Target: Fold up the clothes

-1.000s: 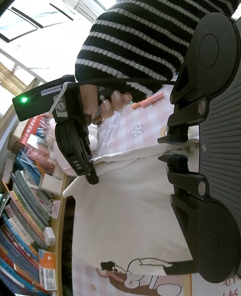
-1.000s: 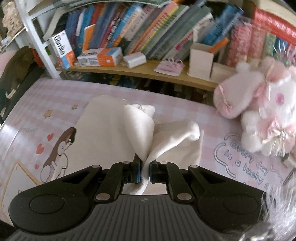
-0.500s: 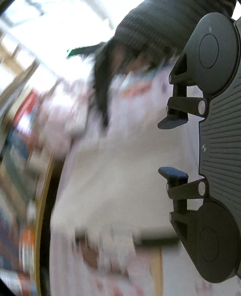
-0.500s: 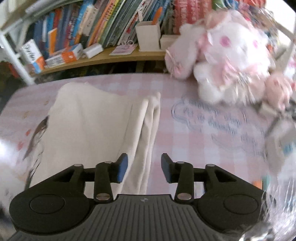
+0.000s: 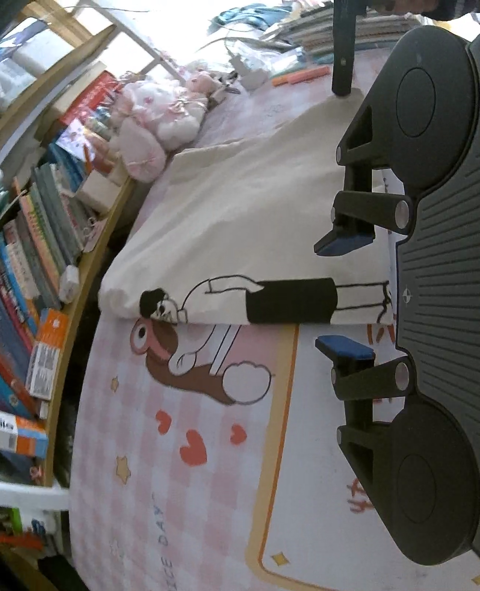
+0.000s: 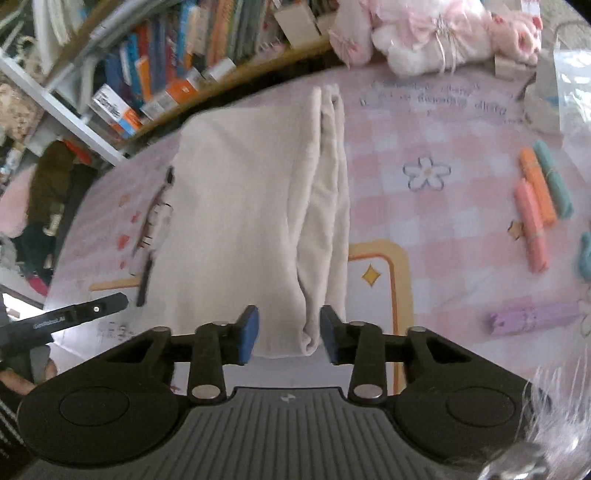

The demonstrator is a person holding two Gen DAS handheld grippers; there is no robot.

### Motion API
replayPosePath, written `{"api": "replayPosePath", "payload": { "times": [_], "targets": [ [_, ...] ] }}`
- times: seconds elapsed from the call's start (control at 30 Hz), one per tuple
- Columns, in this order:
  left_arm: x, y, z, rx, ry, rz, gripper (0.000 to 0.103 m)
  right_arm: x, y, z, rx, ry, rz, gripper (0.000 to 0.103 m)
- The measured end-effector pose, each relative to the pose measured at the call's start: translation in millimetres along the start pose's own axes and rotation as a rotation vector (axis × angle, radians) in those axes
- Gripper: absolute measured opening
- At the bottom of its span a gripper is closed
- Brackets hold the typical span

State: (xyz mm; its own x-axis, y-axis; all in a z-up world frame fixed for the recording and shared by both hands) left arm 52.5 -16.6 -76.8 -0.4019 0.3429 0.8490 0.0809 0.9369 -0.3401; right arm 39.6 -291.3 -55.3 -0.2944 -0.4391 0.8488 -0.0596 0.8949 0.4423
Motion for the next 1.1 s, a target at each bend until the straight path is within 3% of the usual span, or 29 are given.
{"api": "replayPosePath", "payload": {
  "times": [0.07, 0.13, 0.27, 0.37, 0.5, 0.57, 0.8, 0.87, 0.93, 1.1],
  "targets": [
    [-2.8, -3.9, 3.0, -0.013, 0.006, -0.004, 0.047, -12.8, -1.0, -0.7, 0.007, 0.025, 0.026, 0.010],
    [-4.6, -4.6, 5.4, -0.021, 0.010, -0.011, 0.047, -19.7, 1.7, -3.7, 0.030, 0.039, 0.052, 0.005],
    [-8.2, -2.6, 8.0, -0.020, 0.020, -0.019, 0.047, 18.5, 30.2, -9.0, 0.169, -0.104, 0.045, 0.004],
    [-10.6, -1.0, 10.1, -0.011, 0.027, -0.016, 0.047, 6.5, 19.4, -7.0, 0.122, -0.042, 0.080, 0.005],
    [-11.6, 0.3, 12.0, -0.018, 0.037, -0.024, 0.047, -20.2, -8.7, -4.1, 0.021, 0.026, 0.113, 0.011],
    [-11.7, 2.2, 11.1, -0.008, 0.036, -0.019, 0.047, -14.6, -5.5, -6.4, 0.036, -0.013, 0.147, 0.035],
    [-19.7, -0.7, 3.3, 0.019, 0.041, 0.039, 0.043, -32.6, -12.5, -13.7, 0.008, -0.008, 0.144, 0.035],
    [-21.3, -2.4, 1.4, 0.031, 0.048, 0.059, 0.032, -30.6, -14.7, -10.8, -0.003, -0.020, 0.104, 0.020],
    [-20.0, -4.0, 0.5, 0.048, 0.054, 0.108, 0.009, -29.2, -15.3, -7.7, -0.014, -0.033, 0.081, 0.017],
    [0.8, 6.6, 1.4, 0.081, -0.004, 0.135, 0.003, -30.9, -5.6, 0.5, -0.020, -0.030, 0.059, 0.014]
  ]
}}
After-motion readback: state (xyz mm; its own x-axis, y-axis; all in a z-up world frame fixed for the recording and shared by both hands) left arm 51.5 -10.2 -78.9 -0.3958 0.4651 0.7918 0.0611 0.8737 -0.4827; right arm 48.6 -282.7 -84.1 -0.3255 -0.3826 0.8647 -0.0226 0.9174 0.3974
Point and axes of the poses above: each gripper's, at about its wrist camera, not at the fingertips, and x roughly against the way its jaws point, y to its left, z to its underside, the point moved 6 cm from there along -x, roughly the way its jaws point, and after that the axes turned 8 degrees about y, right-handed, at the moved point
